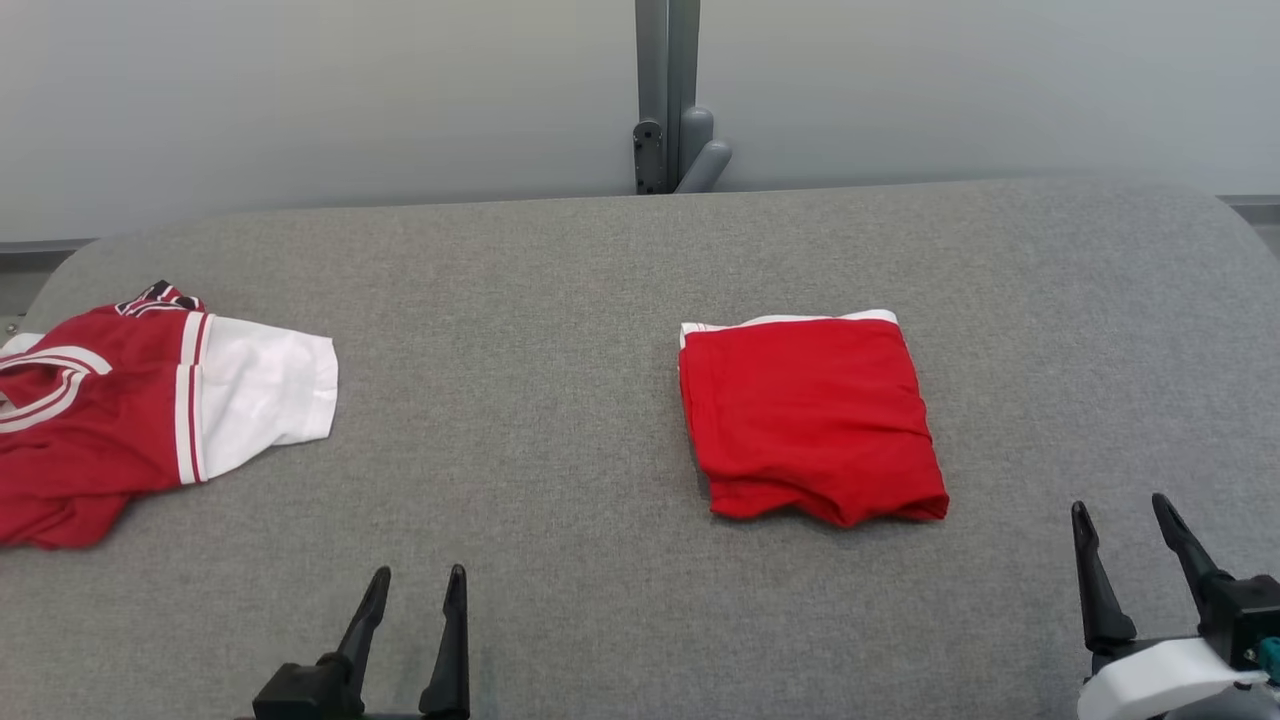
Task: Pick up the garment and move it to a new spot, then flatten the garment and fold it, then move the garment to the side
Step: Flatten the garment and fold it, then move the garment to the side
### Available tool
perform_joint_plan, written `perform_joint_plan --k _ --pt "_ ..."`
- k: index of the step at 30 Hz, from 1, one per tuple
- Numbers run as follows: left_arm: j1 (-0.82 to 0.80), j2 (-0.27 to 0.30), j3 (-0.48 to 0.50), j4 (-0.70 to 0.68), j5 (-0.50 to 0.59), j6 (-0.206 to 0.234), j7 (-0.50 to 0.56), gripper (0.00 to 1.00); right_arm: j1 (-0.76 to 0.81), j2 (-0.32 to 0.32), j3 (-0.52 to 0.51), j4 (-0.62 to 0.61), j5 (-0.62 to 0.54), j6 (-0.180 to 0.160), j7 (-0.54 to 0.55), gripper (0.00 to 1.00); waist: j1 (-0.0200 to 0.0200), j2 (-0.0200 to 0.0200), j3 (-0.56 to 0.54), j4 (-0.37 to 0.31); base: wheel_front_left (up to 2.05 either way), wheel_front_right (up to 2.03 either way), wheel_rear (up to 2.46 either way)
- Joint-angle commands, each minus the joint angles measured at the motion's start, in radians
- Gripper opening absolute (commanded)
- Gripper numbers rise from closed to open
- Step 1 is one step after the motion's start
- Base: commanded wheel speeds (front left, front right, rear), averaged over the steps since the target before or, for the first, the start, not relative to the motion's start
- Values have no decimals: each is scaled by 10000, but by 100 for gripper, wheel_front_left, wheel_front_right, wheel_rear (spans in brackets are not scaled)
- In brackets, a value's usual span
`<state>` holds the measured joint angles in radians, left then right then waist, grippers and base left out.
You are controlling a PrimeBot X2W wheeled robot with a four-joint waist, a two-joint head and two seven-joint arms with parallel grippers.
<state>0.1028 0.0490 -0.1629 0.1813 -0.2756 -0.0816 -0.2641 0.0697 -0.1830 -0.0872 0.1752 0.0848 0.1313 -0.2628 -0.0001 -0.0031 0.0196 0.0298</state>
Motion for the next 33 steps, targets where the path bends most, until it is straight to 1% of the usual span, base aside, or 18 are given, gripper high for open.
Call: perform_joint_plan --k 1,3,12,15,17,20,21,23,25,27,29,31,33 --pt "181 29 37 156 115 -123 -3 100 309 227 -271 -64 -163 -10 -24 100 1 31 -57 -3 0 0 0" --pt "167 29 77 298 122 -190 -3 100 415 416 -504 -74 -212 -10 -24 100 1 31 -79 -30 0 0 0" --pt "205 29 147 556 14 -315 -3 100 278 711 -576 91 -160 -10 -26 100 1 31 -68 -168 0 0 0" --pt "156 29 85 549 -56 -326 -3 100 -146 860 -584 279 170 -10 -27 100 1 31 28 -165 0 0 0" --pt "47 29 41 496 -80 -309 -3 100 -682 908 -362 407 545 -9 -28 100 1 31 165 -162 0 0 0" --pt "-117 28 -66 452 -104 -303 -3 100 -1583 872 78 1163 1311 -9 29 100 1 31 383 -135 0 0 0" --pt "-183 28 -94 444 -107 -296 -3 100 -2033 741 284 1475 1411 -9 273 100 1 31 483 -128 0 0 0" --pt "-313 27 -146 420 -120 -279 -3 100 -3024 711 550 2086 1872 -9 965 100 1 31 715 -97 0 0 0" --pt "-430 27 -256 452 -116 -289 -3 100 -3678 453 1058 2746 1753 -7 1820 100 1 31 895 16 0 0 0" --pt "-560 32 -350 499 -136 -294 -3 100 -4357 524 1141 3363 1990 -12 2474 100 1 31 1024 133 0 0 0" --pt "-671 32 -399 543 -154 -264 -3 100 -4876 581 1301 3990 1983 -7 3073 100 1 31 1125 265 0 0 0" --pt "-817 28 -477 581 -176 -265 -3 100 -5263 526 1174 4621 1791 -12 3397 100 1 31 1223 425 0 0 0" --pt "-899 30 -507 578 -190 -254 -3 100 -5521 699 1130 5212 1760 -10 3620 100 1 31 1297 548 0 0 0"
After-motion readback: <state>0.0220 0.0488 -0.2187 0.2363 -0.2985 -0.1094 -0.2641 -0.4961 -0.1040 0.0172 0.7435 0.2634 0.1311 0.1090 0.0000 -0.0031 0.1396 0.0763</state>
